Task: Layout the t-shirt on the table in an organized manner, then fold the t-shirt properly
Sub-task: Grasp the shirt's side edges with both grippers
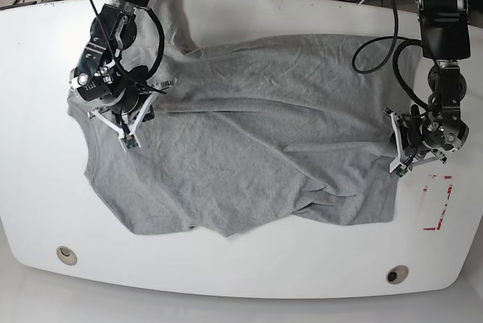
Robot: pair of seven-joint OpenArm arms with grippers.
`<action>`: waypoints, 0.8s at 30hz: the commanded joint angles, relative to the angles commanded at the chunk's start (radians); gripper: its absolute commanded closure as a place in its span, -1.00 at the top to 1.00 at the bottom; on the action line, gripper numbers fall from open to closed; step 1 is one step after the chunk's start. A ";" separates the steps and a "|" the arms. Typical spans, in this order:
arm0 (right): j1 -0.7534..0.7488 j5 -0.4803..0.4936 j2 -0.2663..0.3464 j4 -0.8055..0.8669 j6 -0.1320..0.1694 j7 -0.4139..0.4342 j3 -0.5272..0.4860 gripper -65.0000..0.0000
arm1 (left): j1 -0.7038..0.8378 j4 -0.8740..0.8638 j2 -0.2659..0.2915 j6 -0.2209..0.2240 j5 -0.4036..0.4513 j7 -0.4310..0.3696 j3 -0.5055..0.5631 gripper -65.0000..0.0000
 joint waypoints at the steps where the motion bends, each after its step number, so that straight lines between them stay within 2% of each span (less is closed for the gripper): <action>1: 0.014 -0.002 0.003 0.000 0.000 0.000 -0.018 -0.92 | 0.009 0.041 -0.003 0.000 -0.002 0.011 -0.009 -0.74; 3: 0.031 -0.006 0.005 -0.009 0.000 0.002 -0.038 -0.92 | 0.017 0.094 -0.002 0.000 -0.002 0.021 -0.018 -0.68; 6: 0.089 -0.006 0.005 -0.071 0.000 0.018 -0.041 -0.92 | 0.017 0.152 0.000 0.000 0.005 0.028 -0.026 -0.41; 9: 0.138 -0.006 0.005 -0.170 0.000 0.055 -0.041 -0.92 | 0.008 0.138 0.003 0.000 0.005 0.026 -0.026 -0.21; 12: 0.184 -0.009 0.006 -0.284 0.000 0.117 -0.041 -0.92 | -0.026 0.084 0.028 0.000 0.005 0.021 -0.021 -0.20; 15: 0.227 -0.009 0.034 -0.414 0.000 0.181 -0.041 -0.92 | -0.057 -0.008 0.041 0.000 0.005 0.003 -0.020 -0.20; 20: 0.270 -0.009 0.063 -0.583 0.000 0.273 -0.041 -0.92 | -0.066 -0.176 0.058 0.000 0.005 -0.133 -0.017 -0.20; 24: 0.295 -0.009 0.084 -0.681 0.000 0.341 -0.041 -0.92 | -0.123 -0.316 0.081 0.000 0.005 -0.190 0.017 -0.20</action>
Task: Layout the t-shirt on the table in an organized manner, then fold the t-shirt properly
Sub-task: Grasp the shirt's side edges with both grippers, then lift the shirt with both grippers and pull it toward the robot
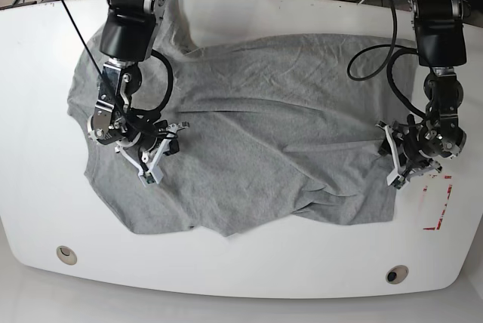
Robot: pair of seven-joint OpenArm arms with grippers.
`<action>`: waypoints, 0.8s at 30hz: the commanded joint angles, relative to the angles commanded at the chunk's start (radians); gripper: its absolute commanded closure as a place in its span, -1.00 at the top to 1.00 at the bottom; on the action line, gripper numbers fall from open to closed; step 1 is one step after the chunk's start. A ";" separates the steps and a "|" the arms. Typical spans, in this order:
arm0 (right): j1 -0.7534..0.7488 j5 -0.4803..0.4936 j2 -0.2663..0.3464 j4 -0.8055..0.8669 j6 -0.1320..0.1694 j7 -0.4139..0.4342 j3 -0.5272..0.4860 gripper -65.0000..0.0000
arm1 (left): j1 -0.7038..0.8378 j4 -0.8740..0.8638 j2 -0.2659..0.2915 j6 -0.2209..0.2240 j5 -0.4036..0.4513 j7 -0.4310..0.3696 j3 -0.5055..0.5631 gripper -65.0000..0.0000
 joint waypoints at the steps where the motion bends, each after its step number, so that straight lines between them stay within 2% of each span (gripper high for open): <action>1: 0.000 0.000 0.006 -0.009 0.000 0.008 0.000 -0.92 | -0.006 -0.015 0.000 0.000 0.000 -0.005 0.005 -0.20; 7: 0.054 0.000 0.048 -0.181 0.000 0.133 -0.002 -0.92 | -0.084 -0.238 0.002 0.001 0.000 -0.132 0.083 -0.19; 11: 0.107 0.000 0.064 -0.321 0.000 0.238 -0.002 -0.92 | -0.129 -0.334 0.003 0.053 0.000 -0.216 0.157 -0.14; 15: 0.158 0.000 0.092 -0.446 0.000 0.347 -0.006 -0.92 | -0.163 -0.396 -0.002 0.097 0.000 -0.269 0.218 -0.10; 19: 0.207 0.000 0.100 -0.517 0.000 0.413 -0.075 -0.92 | -0.196 -0.433 -0.023 0.105 0.000 -0.285 0.233 -0.10; 24: 0.244 0.000 0.110 -0.517 0.000 0.428 -0.137 -0.92 | -0.216 -0.439 -0.048 0.107 0.000 -0.281 0.233 -0.10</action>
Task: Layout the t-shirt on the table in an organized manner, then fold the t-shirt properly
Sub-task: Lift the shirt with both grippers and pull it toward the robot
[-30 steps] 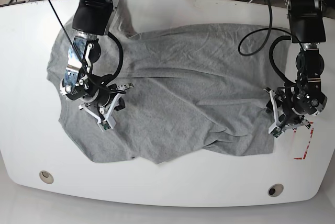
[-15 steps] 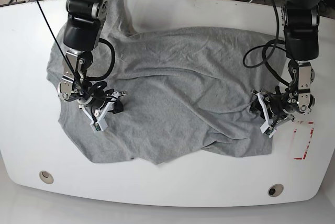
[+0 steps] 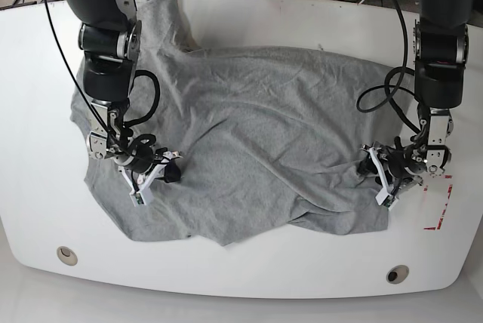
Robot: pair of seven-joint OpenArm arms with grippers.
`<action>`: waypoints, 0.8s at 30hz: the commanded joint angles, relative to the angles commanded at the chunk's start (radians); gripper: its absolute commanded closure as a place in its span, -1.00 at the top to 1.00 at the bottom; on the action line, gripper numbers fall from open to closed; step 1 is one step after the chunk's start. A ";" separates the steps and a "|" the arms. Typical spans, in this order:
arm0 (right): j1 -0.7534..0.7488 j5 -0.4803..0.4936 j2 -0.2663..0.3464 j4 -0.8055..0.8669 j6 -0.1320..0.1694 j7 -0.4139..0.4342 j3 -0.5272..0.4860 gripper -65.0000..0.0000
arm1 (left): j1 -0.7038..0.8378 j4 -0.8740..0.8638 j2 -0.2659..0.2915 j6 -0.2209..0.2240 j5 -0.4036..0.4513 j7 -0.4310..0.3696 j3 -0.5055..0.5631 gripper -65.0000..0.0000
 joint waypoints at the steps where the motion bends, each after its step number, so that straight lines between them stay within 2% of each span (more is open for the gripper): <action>1: 0.006 0.000 0.000 0.000 0.000 0.000 -0.002 -0.92 | 0.000 0.003 -0.012 0.000 0.000 0.006 0.002 -0.10; 5: 0.029 0.000 0.005 0.000 -0.010 0.002 -0.006 -0.92 | 0.000 0.006 -0.041 0.000 -0.002 0.048 -0.002 -0.10; 13: 0.048 0.000 0.025 0.000 -0.010 0.002 -0.006 -0.92 | 0.002 0.023 -0.089 -0.005 -0.008 0.086 -0.003 -0.10; 19: 0.049 0.000 0.026 0.052 -0.004 -0.008 -0.006 -0.92 | 0.049 0.255 -0.117 -0.011 -0.009 0.219 -0.055 -0.10; 21: 0.041 0.002 0.025 0.130 -0.004 -0.068 -0.006 -0.92 | 0.089 0.390 -0.117 -0.048 -0.009 0.284 -0.114 -0.10; 24: 0.011 0.008 0.020 0.290 -0.002 -0.239 -0.002 -0.92 | 0.129 0.559 -0.112 -0.106 -0.005 0.384 -0.184 -0.10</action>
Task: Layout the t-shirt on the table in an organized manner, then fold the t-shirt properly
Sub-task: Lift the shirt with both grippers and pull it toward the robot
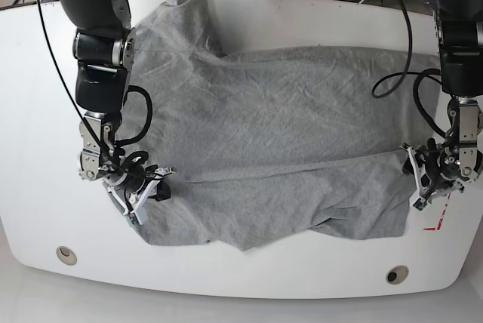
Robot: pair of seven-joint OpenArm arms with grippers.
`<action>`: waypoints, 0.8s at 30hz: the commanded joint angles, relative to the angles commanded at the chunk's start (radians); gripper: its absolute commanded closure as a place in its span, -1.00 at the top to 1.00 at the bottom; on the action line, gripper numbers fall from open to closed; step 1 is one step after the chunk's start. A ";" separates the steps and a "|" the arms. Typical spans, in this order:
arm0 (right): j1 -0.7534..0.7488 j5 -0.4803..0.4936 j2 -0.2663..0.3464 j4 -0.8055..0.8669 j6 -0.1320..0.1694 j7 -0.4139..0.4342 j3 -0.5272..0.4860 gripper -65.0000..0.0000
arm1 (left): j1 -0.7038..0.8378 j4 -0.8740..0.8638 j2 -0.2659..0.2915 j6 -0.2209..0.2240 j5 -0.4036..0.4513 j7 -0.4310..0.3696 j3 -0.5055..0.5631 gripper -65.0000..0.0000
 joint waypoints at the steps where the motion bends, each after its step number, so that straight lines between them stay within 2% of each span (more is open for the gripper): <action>1: -0.012 0.000 0.000 0.040 0.000 -0.031 0.000 -0.92 | 0.009 0.029 0.000 -0.001 -0.002 0.020 -0.012 -0.10; 7: -0.219 0.002 -0.003 0.485 -0.006 -0.265 0.003 -0.92 | 0.175 0.345 0.002 -0.001 -0.003 0.167 -0.114 -0.10; 13: -0.428 0.000 -0.003 0.773 -0.008 -0.384 0.005 -0.92 | 0.362 0.562 0.054 -0.001 -0.002 0.226 -0.193 -0.10; 15: -0.522 -0.003 -0.006 0.882 -0.008 -0.419 0.044 -0.90 | 0.456 0.632 0.084 -0.001 -0.002 0.230 -0.238 -0.10; 16: -0.554 0.000 -0.012 0.913 -0.008 -0.428 0.063 -0.84 | 0.486 0.649 0.098 -0.001 -0.002 0.230 -0.258 -0.10; 18: -0.617 -0.008 -0.034 0.977 -0.008 -0.456 0.101 -0.53 | 0.546 0.681 0.124 -0.001 -0.003 0.232 -0.305 -0.08; 22: -0.704 -0.006 -0.038 1.083 -0.008 -0.517 0.144 0.16 | 0.618 0.715 0.178 -0.001 -0.003 0.232 -0.384 0.20; 24: -0.741 0.000 -0.041 1.108 -0.002 -0.537 0.163 0.36 | 0.649 0.718 0.198 -0.001 -0.003 0.233 -0.417 0.29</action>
